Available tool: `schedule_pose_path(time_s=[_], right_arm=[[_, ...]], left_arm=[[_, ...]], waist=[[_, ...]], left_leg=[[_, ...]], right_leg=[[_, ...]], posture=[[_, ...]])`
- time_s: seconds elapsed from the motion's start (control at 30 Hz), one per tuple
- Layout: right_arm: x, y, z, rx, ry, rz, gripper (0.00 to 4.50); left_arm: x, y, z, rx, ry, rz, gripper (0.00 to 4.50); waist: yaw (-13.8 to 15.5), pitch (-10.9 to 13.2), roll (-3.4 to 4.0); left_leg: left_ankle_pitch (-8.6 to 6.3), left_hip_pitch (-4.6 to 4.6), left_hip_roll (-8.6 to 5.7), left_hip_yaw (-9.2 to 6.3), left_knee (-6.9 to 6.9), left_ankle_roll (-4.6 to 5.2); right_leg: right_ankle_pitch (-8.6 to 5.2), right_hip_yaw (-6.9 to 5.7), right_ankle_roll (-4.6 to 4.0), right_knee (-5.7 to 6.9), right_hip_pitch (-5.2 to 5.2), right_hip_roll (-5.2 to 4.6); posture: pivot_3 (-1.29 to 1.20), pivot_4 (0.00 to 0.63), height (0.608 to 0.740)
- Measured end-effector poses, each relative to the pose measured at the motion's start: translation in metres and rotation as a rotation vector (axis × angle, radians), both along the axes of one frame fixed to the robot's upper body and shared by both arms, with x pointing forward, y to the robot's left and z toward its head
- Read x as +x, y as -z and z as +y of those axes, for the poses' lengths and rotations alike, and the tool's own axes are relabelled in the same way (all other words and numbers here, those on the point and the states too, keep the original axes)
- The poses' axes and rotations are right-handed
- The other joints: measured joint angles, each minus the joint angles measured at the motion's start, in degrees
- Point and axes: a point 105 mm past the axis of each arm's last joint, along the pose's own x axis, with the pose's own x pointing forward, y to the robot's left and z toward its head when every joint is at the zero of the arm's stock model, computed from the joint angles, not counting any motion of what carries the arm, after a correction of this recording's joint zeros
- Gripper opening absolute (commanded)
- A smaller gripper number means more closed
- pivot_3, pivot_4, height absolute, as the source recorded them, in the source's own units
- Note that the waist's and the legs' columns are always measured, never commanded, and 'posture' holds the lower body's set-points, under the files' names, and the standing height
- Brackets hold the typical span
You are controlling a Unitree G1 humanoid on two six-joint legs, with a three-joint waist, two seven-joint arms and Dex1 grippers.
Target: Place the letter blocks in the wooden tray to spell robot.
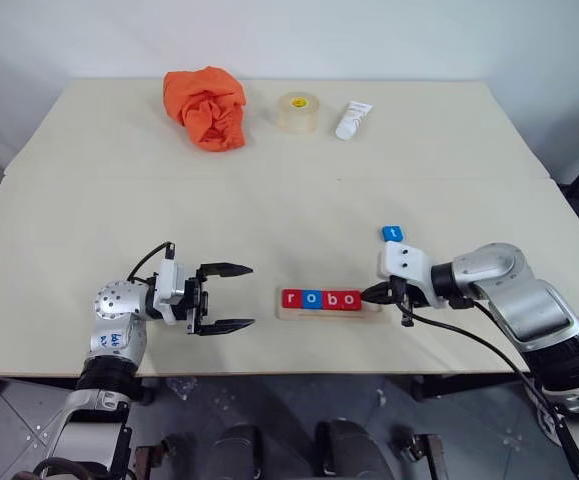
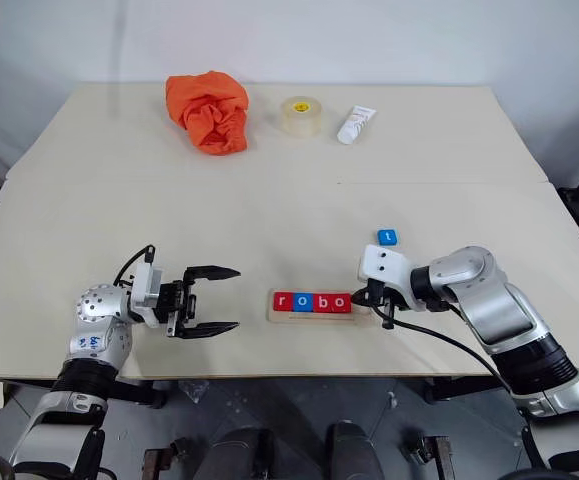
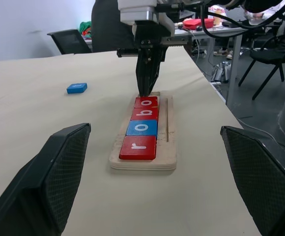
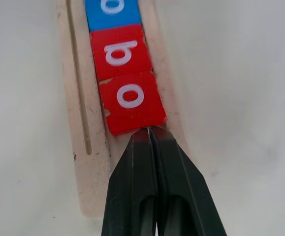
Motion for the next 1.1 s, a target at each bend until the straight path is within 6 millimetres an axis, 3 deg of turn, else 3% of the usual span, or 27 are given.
schedule_pose_path(time_s=[0.1, 0.17, 0.5, 0.67, 0.83, 0.97, 1.1], right_arm=[[-0.002, -0.015, -0.007, 0.069, 0.024, -0.028, 0.60], [-0.003, -0.022, -0.014, 0.099, 0.043, -0.047, 1.23], [-0.004, -0.030, -0.085, 0.228, 0.304, -0.106, 4.45], [-0.018, -0.033, -0.113, 0.273, 0.414, -0.085, 4.45], [-0.021, -0.035, -0.115, 0.298, 0.487, -0.090, 4.45], [-0.002, -0.033, -0.096, 0.370, 0.526, -0.114, 4.45], [0.032, -0.031, -0.064, 0.472, 0.578, -0.148, 4.45]], left_arm=[[0.000, 0.000, 0.000, -0.001, 0.000, 0.000, 4.50], [0.000, 0.000, -0.001, -0.002, 0.001, 0.001, 4.50], [0.000, 0.000, -0.001, -0.004, 0.002, 0.000, 4.50], [0.000, -0.001, -0.001, -0.003, 0.002, -0.001, 4.50], [0.000, 0.000, 0.000, -0.002, 0.001, 0.001, 4.50], [0.002, -0.002, -0.001, -0.003, 0.001, 0.000, 4.50], [0.007, -0.006, -0.002, -0.007, 0.001, -0.005, 4.50]], waist=[[0.04, 0.00, 0.00], [0.13, 0.00, 0.00], [0.15, 0.00, 0.00], [0.16, 0.00, 0.00], [-0.16, 0.00, 0.00], [-0.08, 0.00, 0.00], [-0.07, 0.00, 0.00]], left_leg=[[0.00, 0.00, 0.00, 0.00, 0.00, 0.01], [0.00, 0.00, 0.00, 0.00, 0.00, 0.01], [0.00, 0.00, 0.00, 0.01, -0.01, 0.03], [0.00, 0.02, 0.00, 0.01, -0.02, 0.03], [0.02, 0.07, 0.01, 0.05, -0.02, 0.03], [0.07, 0.09, 0.01, 0.04, -0.02, -0.01], [0.09, 0.08, 0.00, 0.05, -0.02, -0.01]], right_leg=[[0.00, 0.00, 0.00, -0.01, 0.01, 0.00], [0.00, 0.00, 0.00, -0.01, 0.01, 0.00], [0.00, -0.01, 0.01, 0.00, 0.05, 0.00], [0.00, -0.01, 0.01, 0.00, 0.06, 0.00], [0.00, 0.07, 0.00, 0.03, 0.07, 0.01], [0.00, 0.07, 0.00, 0.08, 0.05, 0.00], [0.00, 0.08, 0.00, 0.13, 0.01, -0.01]], posture=[[0.00, 0.150, 0.740], [0.00, 0.150, 0.740], [0.00, 0.150, 0.740], [0.00, 0.150, 0.740], [0.00, 0.150, 0.740], [0.00, 0.150, 0.740], [0.00, 0.150, 0.740]])
